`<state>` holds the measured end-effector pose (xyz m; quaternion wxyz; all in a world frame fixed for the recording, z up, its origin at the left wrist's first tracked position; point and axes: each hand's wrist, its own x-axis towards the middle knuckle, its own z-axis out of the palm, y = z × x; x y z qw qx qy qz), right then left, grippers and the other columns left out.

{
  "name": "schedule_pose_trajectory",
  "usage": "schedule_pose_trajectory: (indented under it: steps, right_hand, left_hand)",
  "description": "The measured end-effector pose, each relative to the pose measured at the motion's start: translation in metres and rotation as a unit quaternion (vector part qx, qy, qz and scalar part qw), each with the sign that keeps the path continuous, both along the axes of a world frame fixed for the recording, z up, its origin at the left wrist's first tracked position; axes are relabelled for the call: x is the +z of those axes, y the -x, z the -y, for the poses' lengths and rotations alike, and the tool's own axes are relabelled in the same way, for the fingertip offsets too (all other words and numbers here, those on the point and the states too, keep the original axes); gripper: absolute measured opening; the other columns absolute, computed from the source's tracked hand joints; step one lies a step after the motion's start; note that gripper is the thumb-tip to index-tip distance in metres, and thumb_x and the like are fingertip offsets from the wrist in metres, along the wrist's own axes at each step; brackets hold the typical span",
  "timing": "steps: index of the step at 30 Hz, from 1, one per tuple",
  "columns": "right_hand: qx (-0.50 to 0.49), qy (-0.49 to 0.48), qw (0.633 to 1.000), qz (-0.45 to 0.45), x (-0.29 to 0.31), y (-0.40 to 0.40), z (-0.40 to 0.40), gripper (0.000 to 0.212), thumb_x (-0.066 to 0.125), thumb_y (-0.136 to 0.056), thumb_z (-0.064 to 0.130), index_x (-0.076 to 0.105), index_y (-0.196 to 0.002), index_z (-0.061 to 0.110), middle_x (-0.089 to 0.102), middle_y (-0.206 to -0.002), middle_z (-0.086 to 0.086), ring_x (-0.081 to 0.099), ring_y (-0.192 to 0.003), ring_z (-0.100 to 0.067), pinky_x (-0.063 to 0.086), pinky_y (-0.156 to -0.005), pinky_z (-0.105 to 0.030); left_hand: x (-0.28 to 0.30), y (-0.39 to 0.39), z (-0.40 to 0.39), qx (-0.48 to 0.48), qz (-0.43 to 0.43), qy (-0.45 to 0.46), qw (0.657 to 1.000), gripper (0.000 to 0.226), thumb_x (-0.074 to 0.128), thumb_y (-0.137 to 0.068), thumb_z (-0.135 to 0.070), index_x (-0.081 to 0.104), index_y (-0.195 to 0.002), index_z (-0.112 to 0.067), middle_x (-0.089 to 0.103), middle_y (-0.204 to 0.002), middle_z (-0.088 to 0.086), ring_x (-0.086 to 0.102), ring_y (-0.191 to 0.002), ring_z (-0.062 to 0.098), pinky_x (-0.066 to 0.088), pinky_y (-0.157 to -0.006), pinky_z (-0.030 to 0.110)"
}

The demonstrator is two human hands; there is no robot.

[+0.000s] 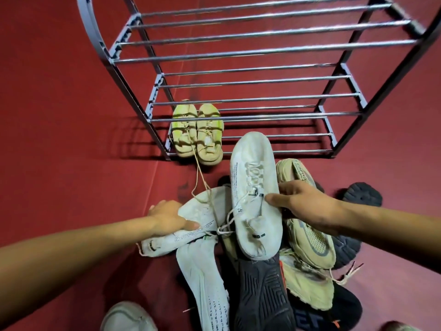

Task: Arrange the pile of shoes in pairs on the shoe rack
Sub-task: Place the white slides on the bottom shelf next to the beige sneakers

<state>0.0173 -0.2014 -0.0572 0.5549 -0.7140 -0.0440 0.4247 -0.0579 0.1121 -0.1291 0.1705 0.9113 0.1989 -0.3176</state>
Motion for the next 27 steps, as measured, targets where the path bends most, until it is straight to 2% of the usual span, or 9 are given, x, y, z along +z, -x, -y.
schedule_pose_trajectory:
  steps: [3,5,8,11,14,20,23,25,27]
  right_hand:
    - [-0.004,0.003,1.000,-0.003,0.001,0.001,0.002,0.022,0.054,-0.102,0.010,0.069,-0.112,-0.002,0.077,-0.108,-0.012,0.074,-0.101,-0.028,0.056,-0.097,-0.042]
    - [0.001,0.006,1.000,0.000,0.004,0.002,0.004,0.022,0.054,-0.102,0.011,0.069,-0.114,-0.001,0.077,-0.109,-0.011,0.074,-0.102,-0.028,0.057,-0.094,-0.041]
    - [-0.003,0.007,1.000,-0.001,0.009,0.002,0.006,0.022,0.054,-0.102,0.011,0.068,-0.115,0.000,0.077,-0.109,-0.011,0.074,-0.100,-0.027,0.058,-0.088,-0.037]
    - [0.001,0.017,1.000,0.006,0.015,0.000,0.005,0.022,0.055,-0.102,0.012,0.068,-0.114,0.001,0.077,-0.109,-0.011,0.074,-0.099,-0.026,0.058,-0.085,-0.036]
    - [0.024,0.039,0.998,0.033,0.025,-0.002,0.006,0.021,0.056,-0.102,0.013,0.068,-0.115,0.002,0.077,-0.109,-0.012,0.074,-0.100,-0.029,0.060,-0.087,-0.041]
    - [0.017,0.051,0.997,0.059,0.044,0.002,0.008,0.018,0.058,-0.100,0.011,0.067,-0.115,0.005,0.077,-0.108,-0.010,0.072,-0.102,-0.033,0.061,-0.086,-0.043]
    - [0.000,0.059,0.996,0.064,0.045,0.006,0.009,0.019,0.059,-0.100,0.011,0.067,-0.115,0.005,0.075,-0.110,-0.014,0.072,-0.100,-0.031,0.059,-0.083,-0.042]
    - [-0.020,0.057,0.997,0.057,0.042,0.009,0.008,0.019,0.060,-0.099,0.011,0.066,-0.117,0.006,0.076,-0.109,-0.012,0.073,-0.094,-0.026,0.061,-0.076,-0.037]
    - [-0.036,0.050,0.997,0.051,0.039,0.014,0.008,0.019,0.060,-0.099,0.012,0.066,-0.117,0.008,0.076,-0.109,-0.010,0.073,-0.096,-0.027,0.061,-0.079,-0.038]
  left_hand:
    - [0.008,0.012,-0.016,0.078,0.024,0.066,0.995,0.058,0.078,-0.050,-0.075,0.077,-0.081,-0.026,0.077,-0.075,-0.010,0.073,-0.079,0.016,0.054,-0.076,0.035]
    - [0.017,0.022,-0.028,0.146,0.026,0.115,0.982,0.062,0.084,-0.049,-0.068,0.079,-0.081,-0.016,0.079,-0.075,-0.003,0.076,-0.075,0.021,0.058,-0.078,0.041]
    - [0.044,0.032,-0.046,0.204,-0.008,0.233,0.951,0.054,0.090,-0.060,-0.047,0.080,-0.094,-0.007,0.080,-0.091,0.013,0.077,-0.085,0.029,0.058,-0.086,0.043]
    - [0.082,0.038,-0.054,0.171,-0.076,0.302,0.935,0.042,0.082,-0.076,-0.035,0.079,-0.107,-0.006,0.076,-0.108,0.020,0.074,-0.098,0.033,0.055,-0.090,0.041]
    - [0.108,0.039,-0.064,0.139,-0.110,0.330,0.927,0.040,0.078,-0.084,-0.030,0.075,-0.113,-0.003,0.071,-0.117,0.027,0.067,-0.111,0.044,0.052,-0.098,0.048]
    - [0.136,0.023,-0.043,0.160,-0.065,0.424,0.889,0.057,0.082,-0.072,-0.031,0.071,-0.115,0.004,0.070,-0.110,0.031,0.072,-0.082,0.032,0.059,-0.070,0.035]
    - [0.137,0.016,-0.015,0.207,-0.013,0.494,0.845,0.083,0.098,-0.045,-0.039,0.073,-0.115,-0.002,0.072,-0.101,0.024,0.073,-0.074,0.032,0.060,-0.071,0.037]
    - [0.138,0.013,0.008,0.217,0.021,0.532,0.818,0.081,0.099,-0.037,-0.043,0.078,-0.107,-0.008,0.076,-0.096,0.018,0.073,-0.072,0.029,0.061,-0.070,0.036]
    - [0.140,0.012,0.032,0.223,0.046,0.565,0.793,0.071,0.098,-0.038,-0.043,0.081,-0.100,-0.012,0.078,-0.092,0.013,0.075,-0.073,0.026,0.061,-0.070,0.034]
